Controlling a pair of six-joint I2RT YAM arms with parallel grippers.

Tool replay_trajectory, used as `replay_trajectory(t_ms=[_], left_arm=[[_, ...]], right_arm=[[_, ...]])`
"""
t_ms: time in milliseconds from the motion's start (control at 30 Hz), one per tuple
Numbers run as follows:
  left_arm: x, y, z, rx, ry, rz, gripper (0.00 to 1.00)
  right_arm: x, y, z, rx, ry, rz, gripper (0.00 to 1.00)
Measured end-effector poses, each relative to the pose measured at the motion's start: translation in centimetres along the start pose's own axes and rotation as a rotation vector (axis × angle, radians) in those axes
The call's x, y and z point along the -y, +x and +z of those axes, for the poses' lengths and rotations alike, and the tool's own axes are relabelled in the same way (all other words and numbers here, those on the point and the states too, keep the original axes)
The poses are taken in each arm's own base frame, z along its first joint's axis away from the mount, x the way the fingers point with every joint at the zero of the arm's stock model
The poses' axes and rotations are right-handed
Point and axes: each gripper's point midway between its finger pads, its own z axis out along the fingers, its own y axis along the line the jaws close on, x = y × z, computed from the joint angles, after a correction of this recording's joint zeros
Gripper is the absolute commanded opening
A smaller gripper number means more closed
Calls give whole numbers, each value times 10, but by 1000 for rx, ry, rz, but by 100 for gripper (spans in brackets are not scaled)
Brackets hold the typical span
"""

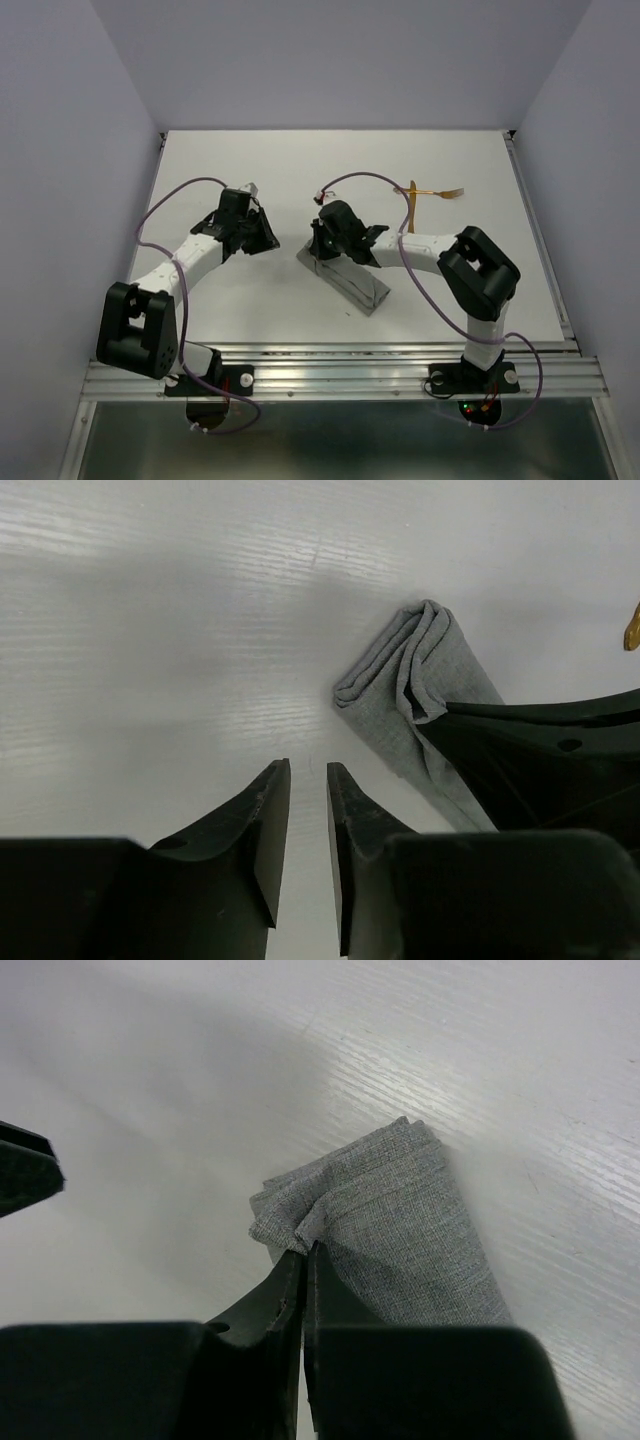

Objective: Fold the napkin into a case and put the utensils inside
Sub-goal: Pick up the top corner of the smaller rectangle folded napkin from the center of the board.

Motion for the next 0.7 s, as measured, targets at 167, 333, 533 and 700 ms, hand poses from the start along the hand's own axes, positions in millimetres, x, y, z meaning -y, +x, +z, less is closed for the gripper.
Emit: replay_trajectory(t_ms=[167, 333, 533, 700], left_arm=[[10, 13, 8, -35, 7, 33, 3], [22, 26, 17, -66, 25, 68, 0], [27, 40, 35, -112, 40, 81, 0], [29, 51, 43, -140, 32, 82, 0]], right_arm=[[-9, -2, -1, 26, -76, 55, 1], [-7, 1, -4, 27, -138, 148, 1], [2, 5, -6, 25, -177, 256, 1], [2, 1, -11, 24, -210, 323, 1]])
